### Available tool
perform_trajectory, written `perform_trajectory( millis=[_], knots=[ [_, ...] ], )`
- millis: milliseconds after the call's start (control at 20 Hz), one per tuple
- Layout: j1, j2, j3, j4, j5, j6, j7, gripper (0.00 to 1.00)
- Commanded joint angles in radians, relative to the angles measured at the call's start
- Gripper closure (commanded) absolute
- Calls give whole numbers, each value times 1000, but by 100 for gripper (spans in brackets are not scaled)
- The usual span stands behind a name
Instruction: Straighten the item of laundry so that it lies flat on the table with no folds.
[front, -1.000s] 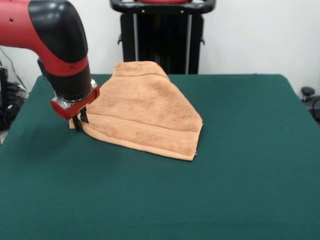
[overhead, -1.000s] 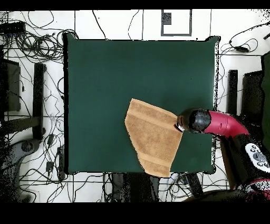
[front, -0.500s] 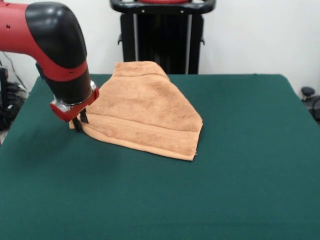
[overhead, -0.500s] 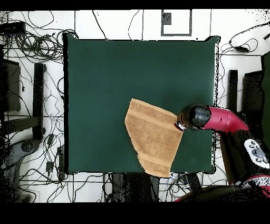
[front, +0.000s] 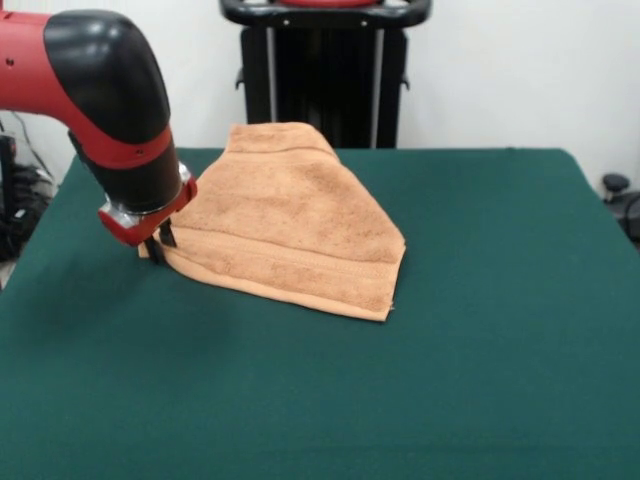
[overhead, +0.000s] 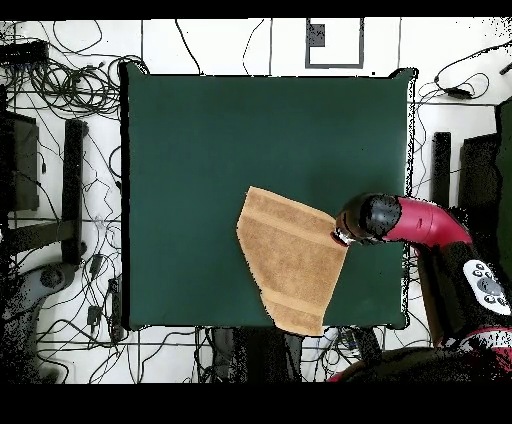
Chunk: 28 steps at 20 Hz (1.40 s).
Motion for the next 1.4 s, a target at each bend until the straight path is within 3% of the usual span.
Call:
perform_trajectory(
  millis=[50,1400],
  knots=[
    [16,121,97,-121,-64,-53,-98,100],
    [6,167,166,-252,-106,43,-212,100]
  ],
)
